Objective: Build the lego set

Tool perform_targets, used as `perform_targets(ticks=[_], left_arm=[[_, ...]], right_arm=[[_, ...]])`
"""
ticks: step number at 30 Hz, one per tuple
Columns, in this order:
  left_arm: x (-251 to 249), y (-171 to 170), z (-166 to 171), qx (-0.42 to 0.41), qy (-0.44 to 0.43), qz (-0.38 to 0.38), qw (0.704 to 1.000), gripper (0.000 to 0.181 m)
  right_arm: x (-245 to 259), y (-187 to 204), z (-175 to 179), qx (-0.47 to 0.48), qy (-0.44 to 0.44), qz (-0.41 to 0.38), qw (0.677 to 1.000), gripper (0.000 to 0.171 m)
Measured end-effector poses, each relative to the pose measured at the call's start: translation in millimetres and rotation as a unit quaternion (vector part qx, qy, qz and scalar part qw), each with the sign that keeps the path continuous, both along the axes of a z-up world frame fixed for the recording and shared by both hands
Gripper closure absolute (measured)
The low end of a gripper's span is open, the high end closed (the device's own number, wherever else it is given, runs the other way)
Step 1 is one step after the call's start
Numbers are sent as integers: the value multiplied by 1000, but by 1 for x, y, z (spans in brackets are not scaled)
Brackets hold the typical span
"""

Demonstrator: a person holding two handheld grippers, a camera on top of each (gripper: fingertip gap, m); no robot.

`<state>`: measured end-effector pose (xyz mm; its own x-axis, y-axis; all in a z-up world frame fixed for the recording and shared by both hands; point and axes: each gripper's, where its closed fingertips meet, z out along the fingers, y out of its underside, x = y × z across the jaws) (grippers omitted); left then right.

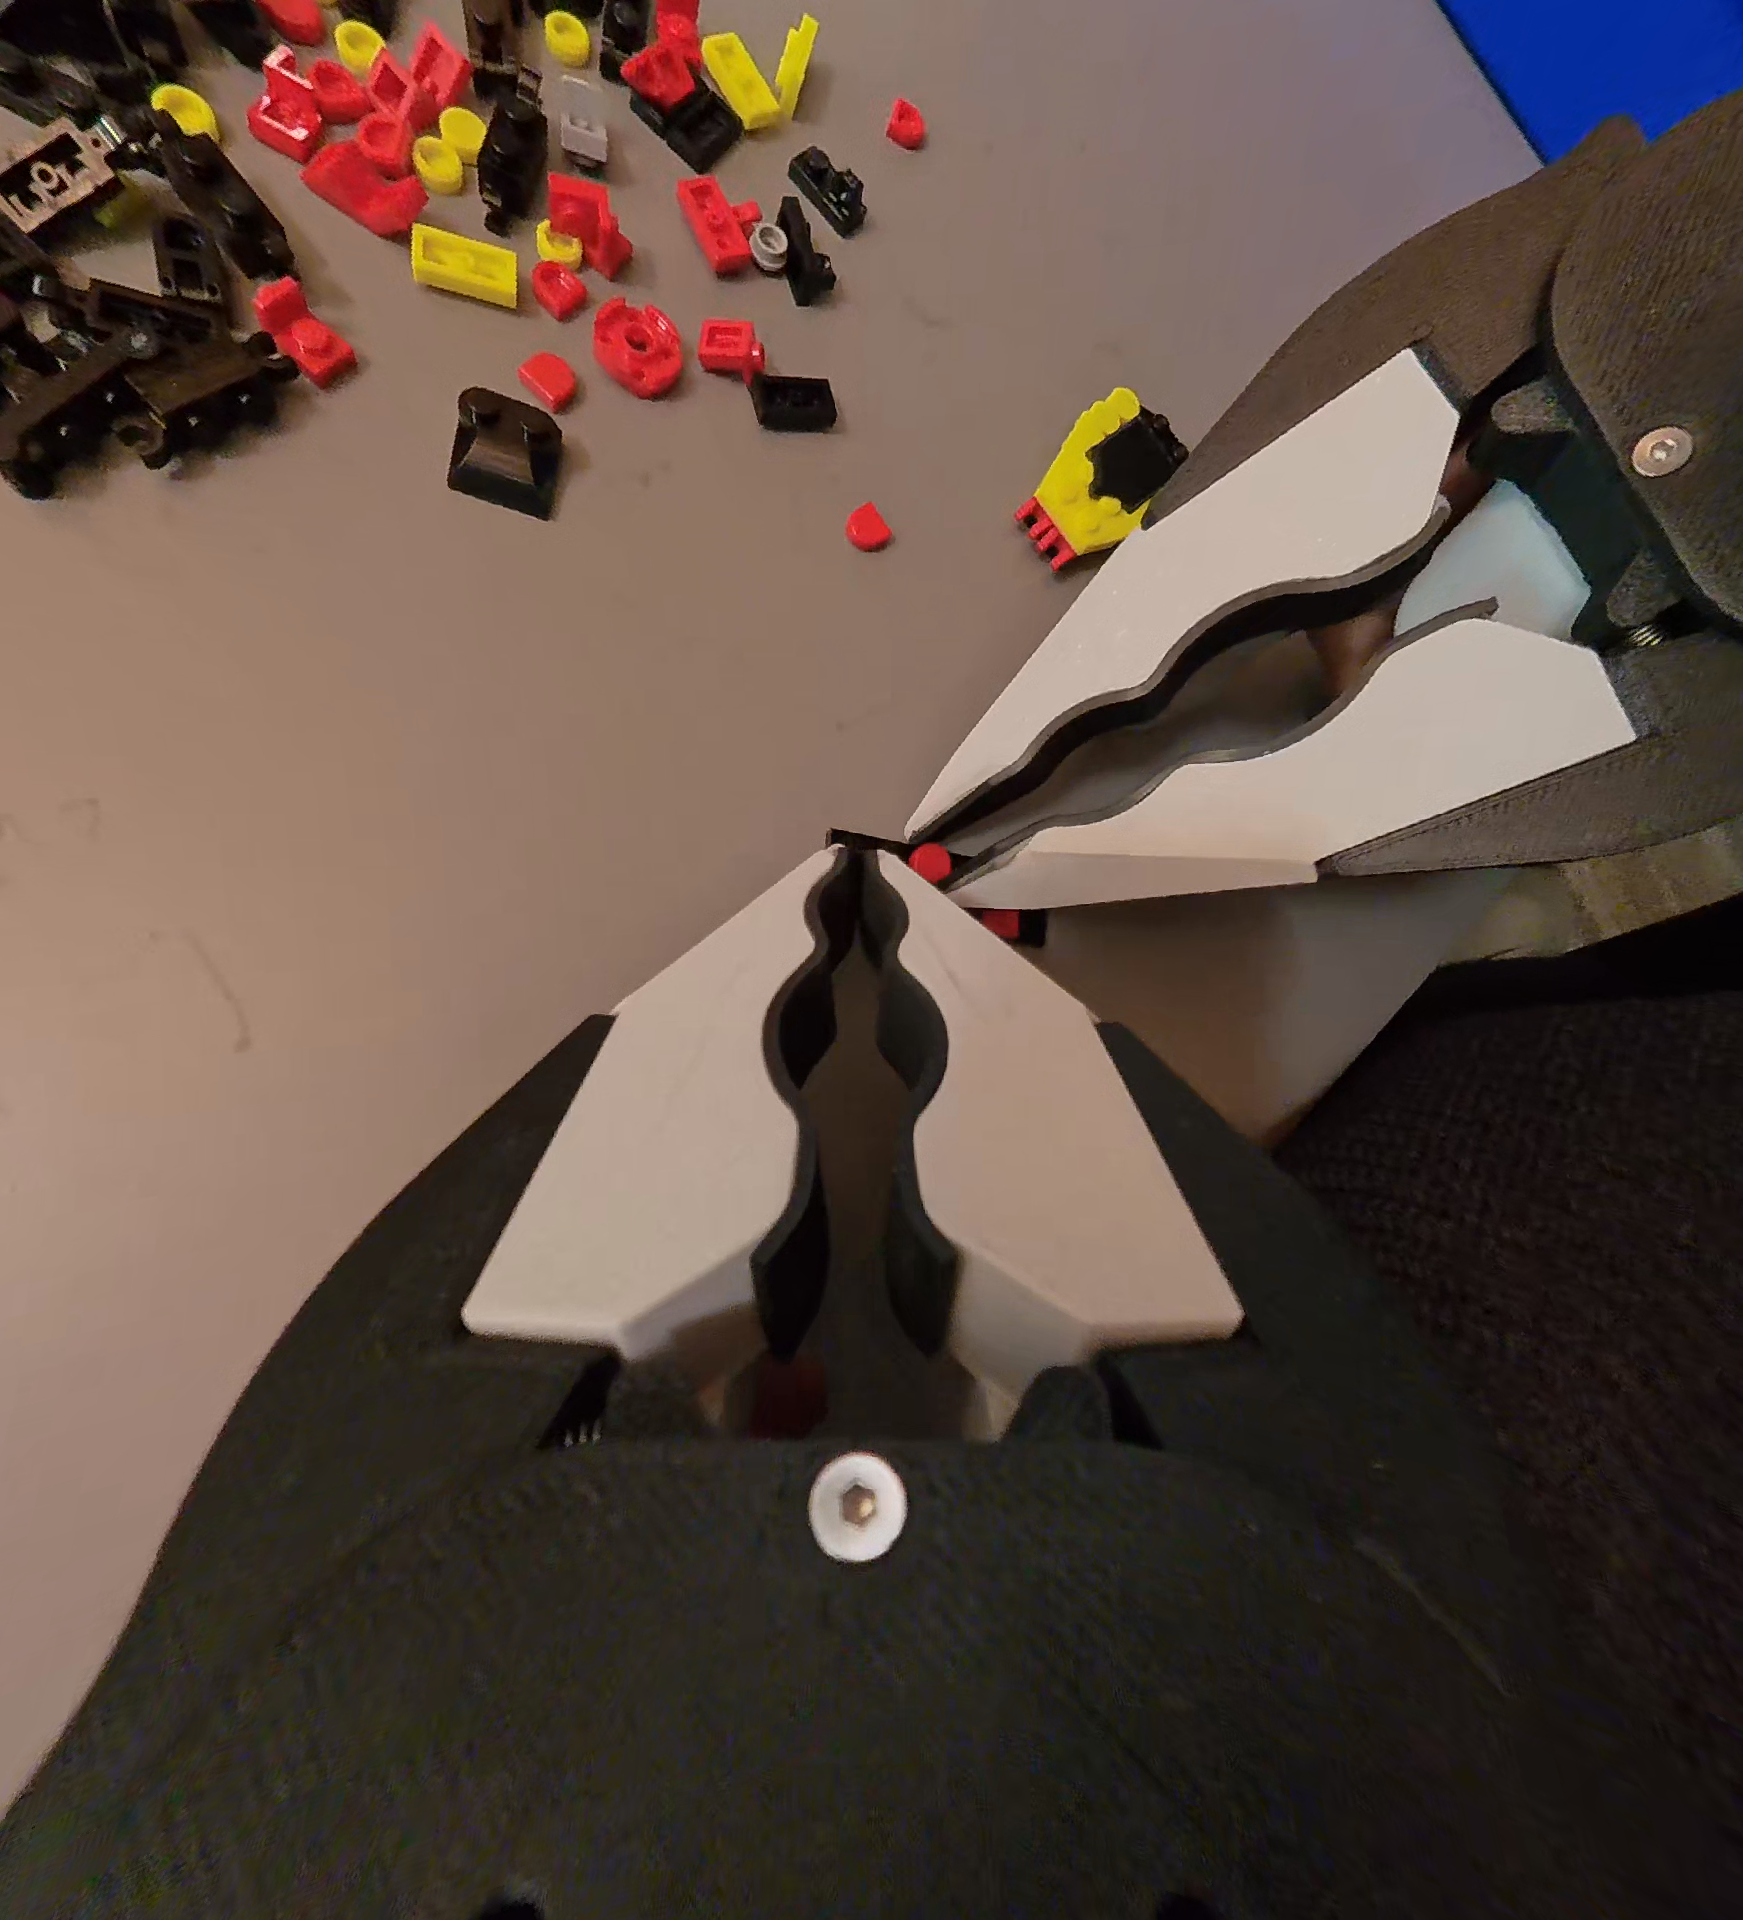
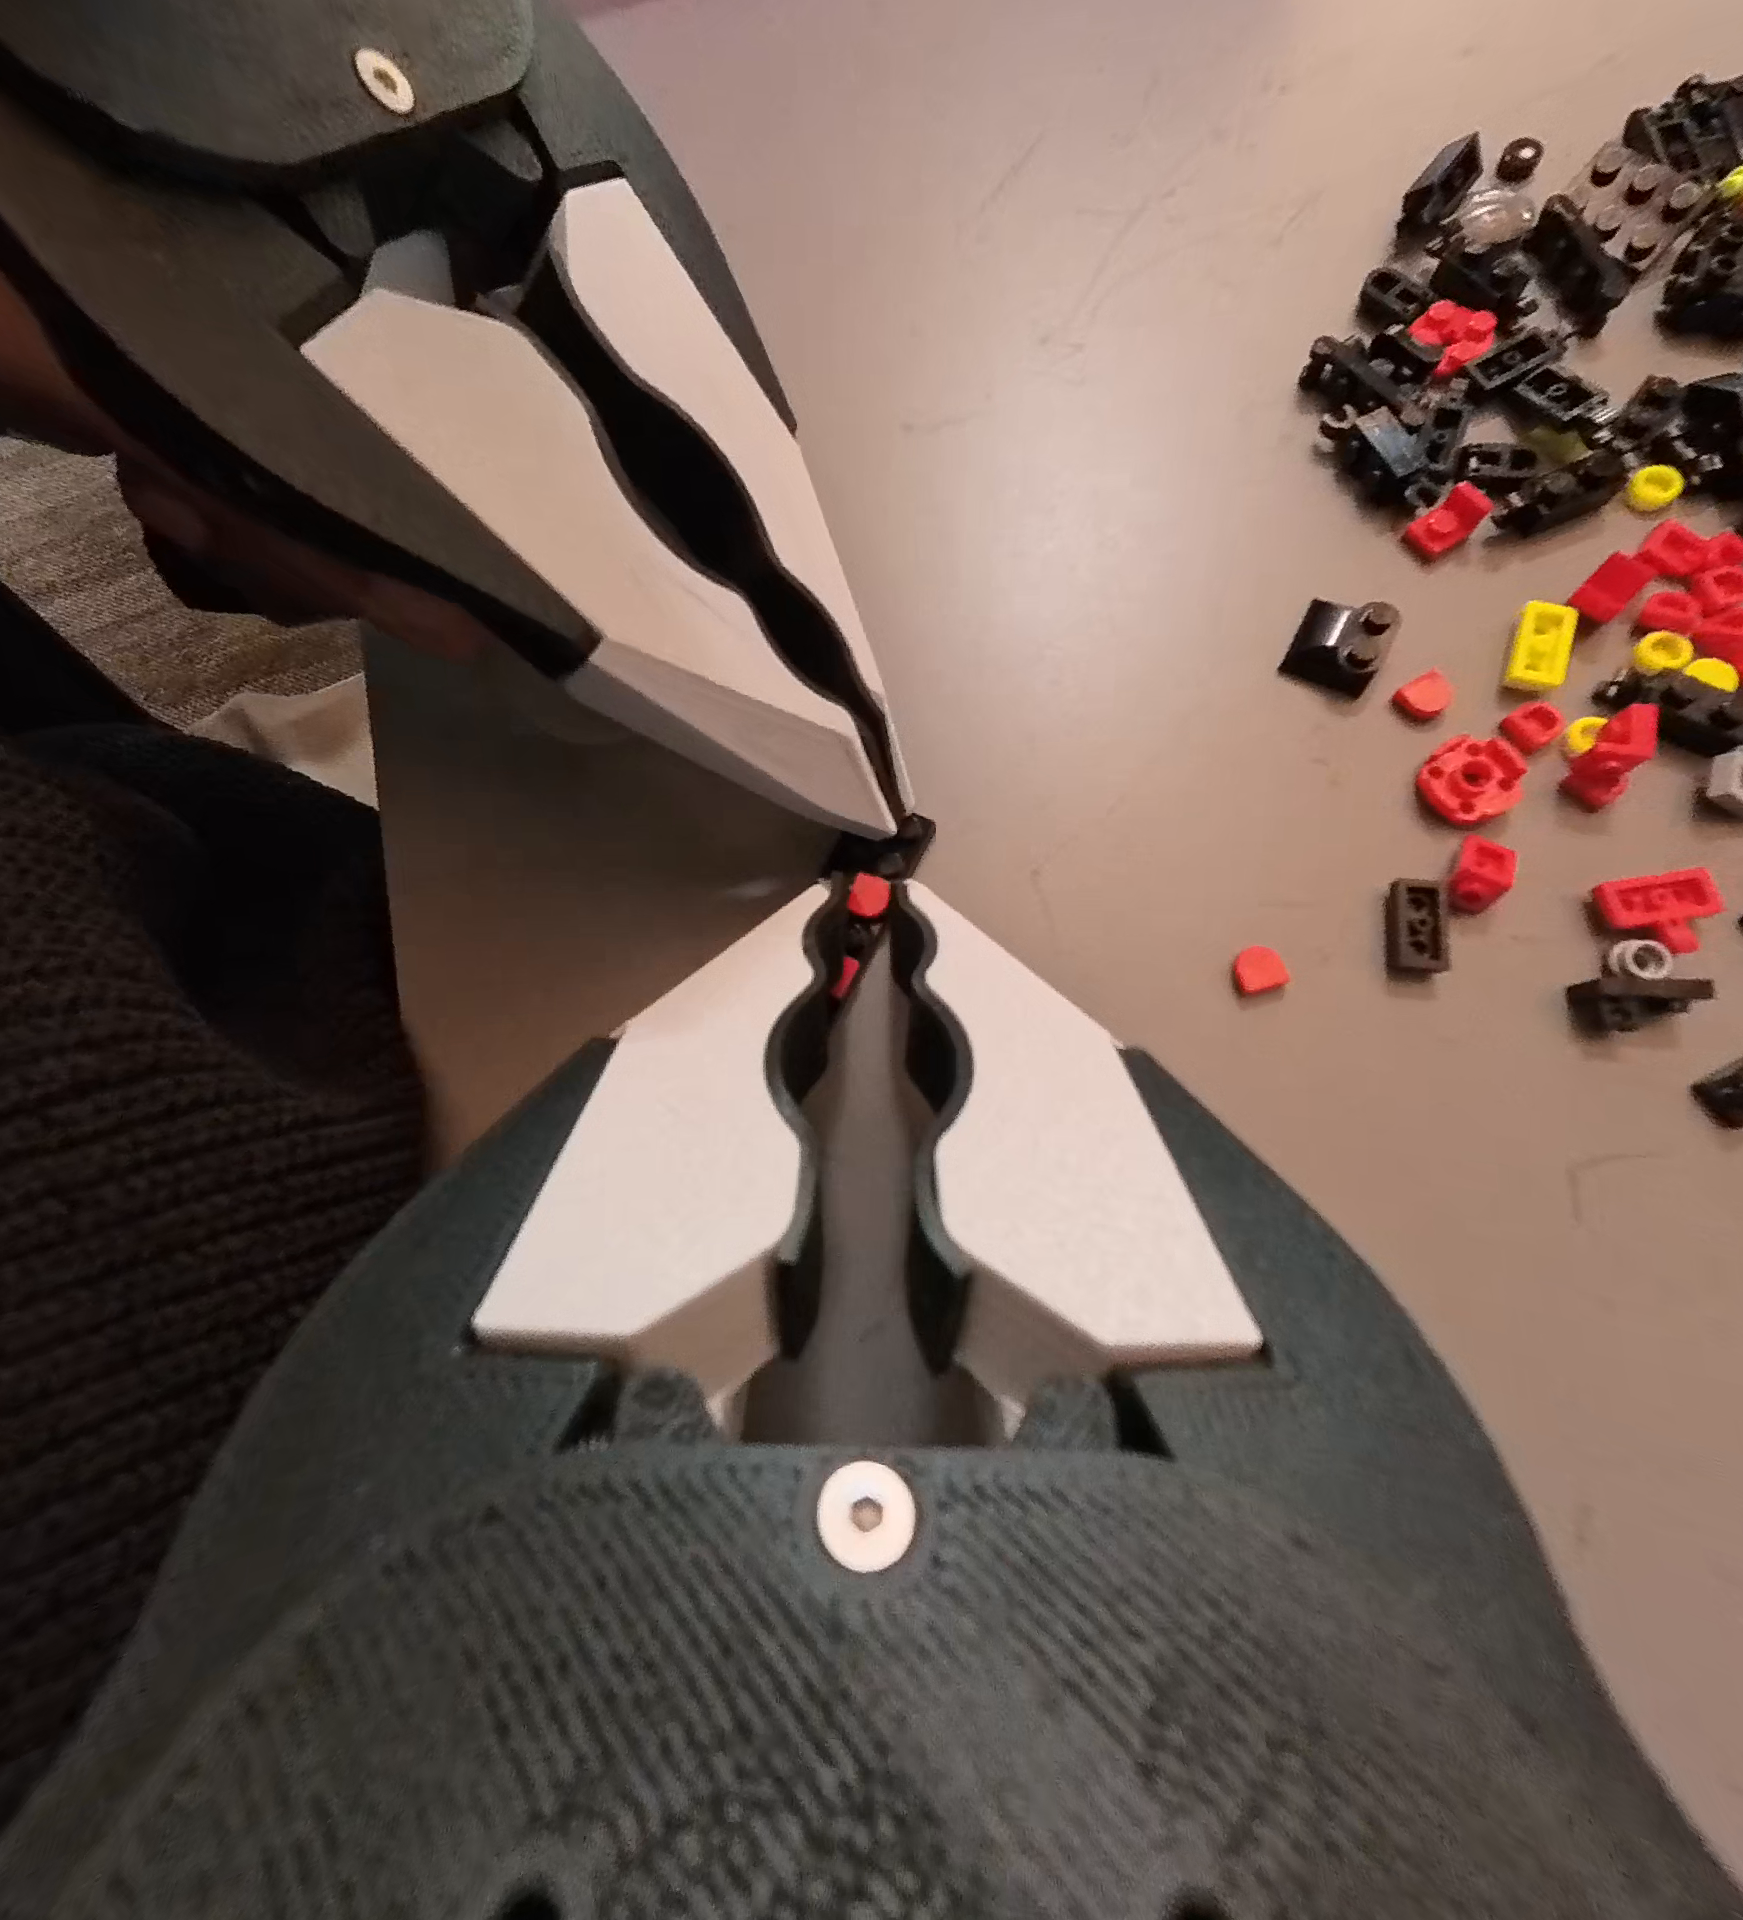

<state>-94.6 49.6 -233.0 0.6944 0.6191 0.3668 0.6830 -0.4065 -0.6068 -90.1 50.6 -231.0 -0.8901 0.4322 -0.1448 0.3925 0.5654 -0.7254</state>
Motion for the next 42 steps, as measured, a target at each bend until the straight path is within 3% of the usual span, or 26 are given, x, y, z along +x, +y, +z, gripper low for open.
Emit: perform_targets(ticks=[13, 16, 19, 22, 27, 31, 32, 34, 37, 42], left_arm=[[0, 0, -2, -34, 38, 2, 999, 179], [3, 0, 1, 14, -25, 7, 1000, 180], [4, -2, 3, 20, -27, 0, 999, 180], [12, 3, 4, 19, -17, -35, 999, 180], [5, -1, 21, 7, 87, -100, 991, 181], [9, -5, 11, -25, 89, -167, 982, 181], [15, -5, 7, -34, 85, -192, 977, 179], [22, -5, 1, -52, 79, -212, 973, 158], [21, -1, 1, -55, 79, -189, 977, 128], [7, 4, 11, -26, 100, -73, 992, 138]], right_arm=[[-3, 2, 7, -8, 25, -15, 1000, 166], [0, 3, 2, 8, 29, 1, 1000, 166], [3, 1, 2, 19, 49, 22, 998, 166], [3, 2, 1, 10, 43, 35, 998, 166], [4, 3, 1, -4, 32, 50, 998, 166], [8, 2, 1, -5, 33, 72, 997, 165], [10, 1, 1, -5, 34, 80, 996, 165], [10, 1, 1, -6, 33, 80, 996, 165], [10, 1, 1, -9, 26, 69, 997, 165], [3, 3, 1, -5, 25, 30, 999, 165]])
